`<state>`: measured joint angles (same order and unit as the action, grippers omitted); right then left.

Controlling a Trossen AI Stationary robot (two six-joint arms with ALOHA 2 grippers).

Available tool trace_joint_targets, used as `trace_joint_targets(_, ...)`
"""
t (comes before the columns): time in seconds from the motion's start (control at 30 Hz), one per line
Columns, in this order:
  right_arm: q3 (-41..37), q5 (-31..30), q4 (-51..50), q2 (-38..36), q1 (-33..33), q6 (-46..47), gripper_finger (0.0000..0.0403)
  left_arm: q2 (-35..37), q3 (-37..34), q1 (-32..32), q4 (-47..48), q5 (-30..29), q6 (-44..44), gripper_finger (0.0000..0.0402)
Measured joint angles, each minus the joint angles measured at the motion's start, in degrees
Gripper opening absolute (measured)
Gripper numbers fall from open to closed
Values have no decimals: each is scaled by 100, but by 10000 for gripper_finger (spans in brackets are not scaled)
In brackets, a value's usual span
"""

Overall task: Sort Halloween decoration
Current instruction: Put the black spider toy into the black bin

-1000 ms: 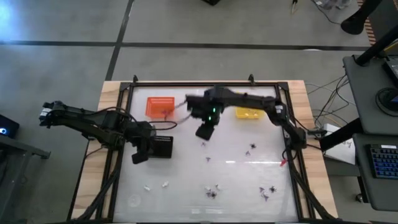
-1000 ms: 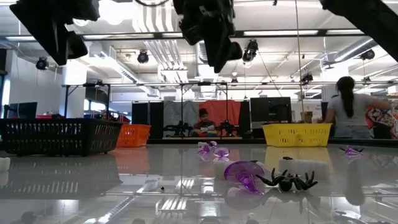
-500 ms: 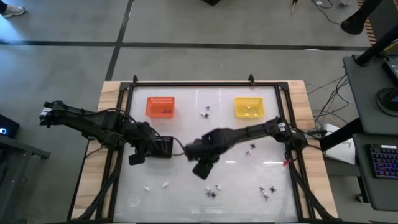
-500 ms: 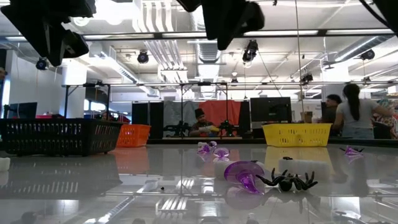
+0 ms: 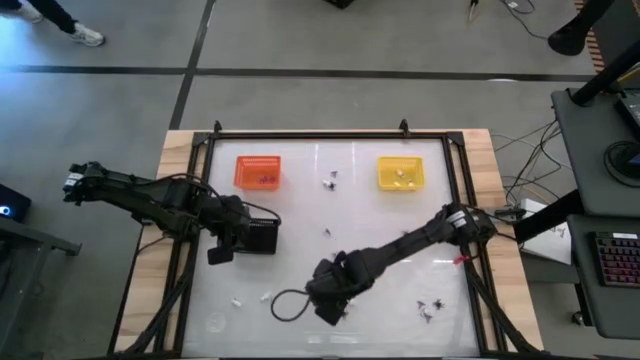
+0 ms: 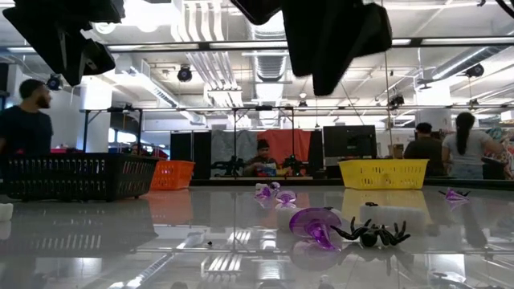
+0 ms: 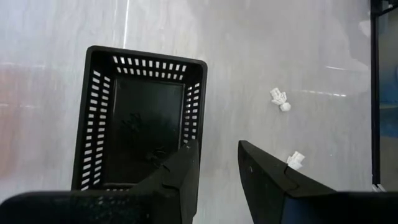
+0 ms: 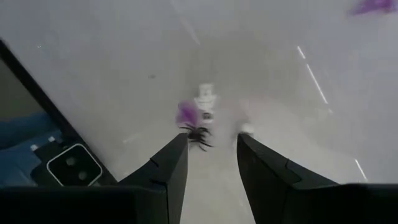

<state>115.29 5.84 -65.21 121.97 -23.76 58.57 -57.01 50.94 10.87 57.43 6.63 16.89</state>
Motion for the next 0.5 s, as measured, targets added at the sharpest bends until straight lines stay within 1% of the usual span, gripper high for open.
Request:
trace_joint_targets(0.13,-454,19,762,0,-145,167,130,0,2,2,2,0,-11,96)
trace_joint_targets(0.23,-777,20,1097,0,-198,392,130,0,0,2,2,0,-11,96)
trace_joint_targets(0.5,-1441,68,1470,0,-331,973,130,0,0,2,3,2,-11,96)
